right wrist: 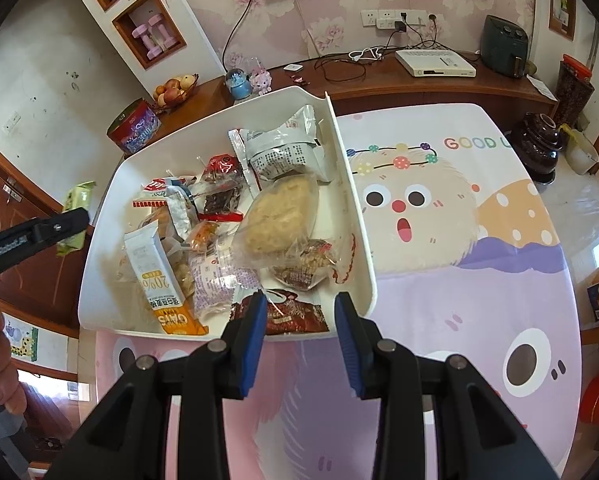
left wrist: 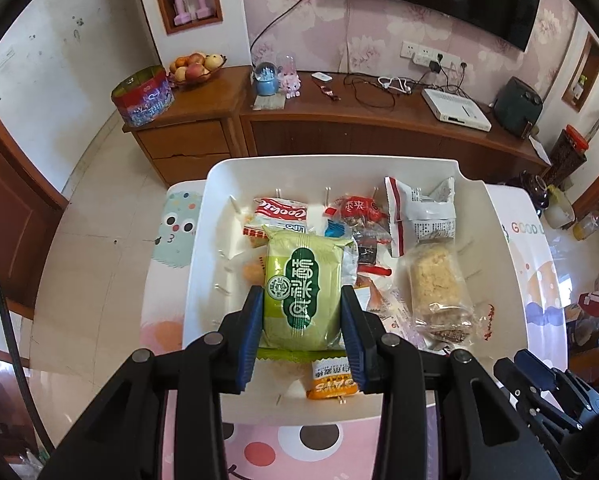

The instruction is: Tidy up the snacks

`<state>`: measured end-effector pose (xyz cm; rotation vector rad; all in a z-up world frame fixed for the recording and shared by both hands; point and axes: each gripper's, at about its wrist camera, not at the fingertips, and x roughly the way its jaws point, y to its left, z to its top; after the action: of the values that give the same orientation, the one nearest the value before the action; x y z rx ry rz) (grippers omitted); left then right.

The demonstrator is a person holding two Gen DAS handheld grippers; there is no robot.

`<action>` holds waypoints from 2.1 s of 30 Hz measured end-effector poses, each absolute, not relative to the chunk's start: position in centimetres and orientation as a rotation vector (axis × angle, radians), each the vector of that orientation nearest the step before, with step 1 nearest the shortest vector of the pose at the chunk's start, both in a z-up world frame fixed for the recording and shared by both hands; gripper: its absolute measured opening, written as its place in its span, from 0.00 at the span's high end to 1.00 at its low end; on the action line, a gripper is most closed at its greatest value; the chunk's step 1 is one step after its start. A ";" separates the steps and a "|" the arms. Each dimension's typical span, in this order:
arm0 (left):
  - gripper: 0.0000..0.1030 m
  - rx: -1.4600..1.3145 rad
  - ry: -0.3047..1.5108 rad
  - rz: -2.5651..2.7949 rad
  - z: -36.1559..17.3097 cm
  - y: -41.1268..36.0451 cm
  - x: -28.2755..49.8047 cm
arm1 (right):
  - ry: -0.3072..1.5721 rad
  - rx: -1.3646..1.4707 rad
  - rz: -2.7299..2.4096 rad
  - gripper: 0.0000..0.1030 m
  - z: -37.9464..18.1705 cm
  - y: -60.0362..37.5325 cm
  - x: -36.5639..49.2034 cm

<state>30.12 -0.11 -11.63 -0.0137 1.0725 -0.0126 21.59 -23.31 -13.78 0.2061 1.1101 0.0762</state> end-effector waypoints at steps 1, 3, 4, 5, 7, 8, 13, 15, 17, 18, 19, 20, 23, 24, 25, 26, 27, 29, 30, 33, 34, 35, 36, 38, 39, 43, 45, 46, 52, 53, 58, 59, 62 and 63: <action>0.65 -0.005 1.077 -0.011 -11.8 -0.3 30.3 | 1.110 0.205 0.080 0.66 -13.8 -23.3 21.6; 0.65 0.007 1.086 -0.007 -12.3 -0.6 30.7 | 1.110 0.201 0.083 0.66 -13.9 -23.3 21.6; 0.65 0.013 1.092 -0.003 -12.5 -0.7 30.9 | 1.110 0.201 0.085 0.66 -13.9 -23.3 21.7; 0.65 0.019 1.098 0.004 -12.7 -0.8 31.1 | 1.110 0.201 0.087 0.66 -13.9 -23.3 21.7; 0.55 0.031 1.108 0.021 -13.1 -0.7 31.2 | 1.110 0.204 0.089 0.66 -14.0 -23.3 21.7; 0.44 0.044 1.117 0.030 -13.3 -0.7 31.3 | 1.110 0.206 0.090 0.66 -14.0 -23.3 21.7; 0.03 0.129 1.144 0.082 -14.5 -0.9 30.9 | 1.111 0.204 0.096 0.66 -14.1 -23.2 21.9; 0.03 0.112 1.149 0.086 -14.7 -0.5 30.5 | 1.113 0.200 0.098 0.66 -14.1 -23.1 21.9; 0.03 0.090 1.149 0.087 -14.6 -0.1 30.1 | 1.115 0.200 0.101 0.66 -14.1 -23.1 21.9; 0.03 0.083 1.149 0.089 -14.6 0.1 30.0 | 1.116 0.197 0.102 0.66 -14.1 -23.0 21.9; 0.03 0.077 1.147 0.092 -14.5 0.2 29.8 | 1.116 0.196 0.102 0.66 -14.1 -23.0 21.9; 0.03 0.074 1.144 0.094 -14.4 0.3 29.6 | 1.117 0.196 0.102 0.66 -14.0 -23.0 21.9; 0.03 0.076 1.136 0.099 -14.0 0.5 28.9 | 1.118 0.196 0.104 0.66 -14.0 -22.9 21.9; 0.03 0.078 1.133 0.100 -13.9 0.5 28.7 | 1.118 0.195 0.104 0.66 -13.9 -22.9 21.8; 0.03 0.081 1.128 0.103 -13.6 0.6 28.4 | 1.118 0.197 0.103 0.66 -14.0 -22.9 21.9; 0.03 0.083 1.124 0.105 -13.4 0.6 28.1 | 1.118 0.197 0.103 0.66 -14.0 -22.9 21.9; 0.03 0.083 1.120 0.106 -13.2 0.7 27.9 | 1.118 0.195 0.102 0.66 -14.0 -22.9 21.9; 0.03 0.075 1.112 0.107 -12.6 0.9 27.4 | 1.121 0.193 0.103 0.66 -13.9 -22.9 21.8; 0.03 0.071 1.110 0.104 -12.3 0.9 27.2 | 1.122 0.191 0.104 0.66 -13.8 -22.8 21.8; 0.03 0.063 1.099 0.100 -11.3 1.1 26.2 | 1.128 0.184 0.101 0.66 -13.5 -22.7 21.6; 0.03 0.063 1.094 0.101 -11.0 1.2 25.9 | 1.127 0.180 0.101 0.66 -13.3 -22.6 21.5; 0.03 0.063 1.089 0.100 -10.6 1.3 25.5 | 1.124 0.176 0.100 0.66 -13.0 -22.6 21.4; 0.03 0.061 1.085 0.098 -10.3 1.4 25.2 | 1.119 0.171 0.099 0.66 -12.8 -22.5 21.2; 0.03 0.056 1.075 0.096 -9.7 1.6 24.5 | 1.105 0.159 0.096 0.66 -11.8 -22.3 20.8; 0.03 0.054 1.070 0.097 -9.4 1.7 24.1 | 1.099 0.157 0.097 0.66 -11.5 -22.3 20.7; 0.03 0.050 1.051 0.089 -8.3 2.2 22.5 | 1.060 0.146 0.095 0.66 -9.3 -21.9 19.8; 0.03 0.055 1.035 0.086 -7.7 2.4 21.6 | 1.046 0.142 0.095 0.66 -8.4 -21.7 19.2; 0.03 0.057 1.024 0.084 -7.3 2.5 21.0 | 1.041 0.142 0.096 0.66 -7.9 -21.6 19.0; 0.03 0.039 0.994 0.063 -5.6 2.8 17.3 | 1.010 0.125 0.101 0.66 -5.2 -20.2 16.1; 0.03 0.037 0.991 0.057 -5.3 2.8 16.5 | 1.007 0.122 0.102 0.66 -4.8 -20.0 15.6; 0.03 0.025 0.972 0.020 -4.0 2.5 12.1 | 0.982 0.093 0.100 0.66 -2.3 -18.8 11.3; 0.03 0.024 0.967 0.020 -3.8 2.4 11.2 | 0.981 0.092 0.100 0.66 -1.8 -18.9 10.4; 0.03 0.020 0.956 0.006 -3.0 2.1 8.1 | 0.973 0.084 0.096 0.66 -0.4 -18.6 7.5; 0.03 0.015 0.955 0.003 -2.9 2.0 7.4 | 0.972 0.078 0.092 0.66 0.0 -18.5 6.7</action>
<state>7.39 2.03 -2.87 0.0155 0.9552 0.0026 6.68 -18.54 -0.03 0.0782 0.9715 0.0925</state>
